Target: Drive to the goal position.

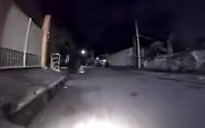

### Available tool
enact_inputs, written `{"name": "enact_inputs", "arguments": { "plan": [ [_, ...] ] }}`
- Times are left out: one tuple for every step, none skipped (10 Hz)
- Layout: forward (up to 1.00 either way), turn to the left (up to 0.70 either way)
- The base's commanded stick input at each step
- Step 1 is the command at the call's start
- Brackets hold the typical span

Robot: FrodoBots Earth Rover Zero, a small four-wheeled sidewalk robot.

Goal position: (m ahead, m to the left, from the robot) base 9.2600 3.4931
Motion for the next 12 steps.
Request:
{"name": "enact_inputs", "arguments": {
  "plan": [
    [0.50,0.00],
    [0.50,0.00],
    [0.50,0.00],
    [0.50,0.00],
    [0.50,0.00],
    [0.50,0.00],
    [0.50,0.00],
    [0.50,0.00],
    [0.50,0.00],
    [0.50,0.00],
    [0.50,0.00],
    [0.50,0.00]
  ]
}}
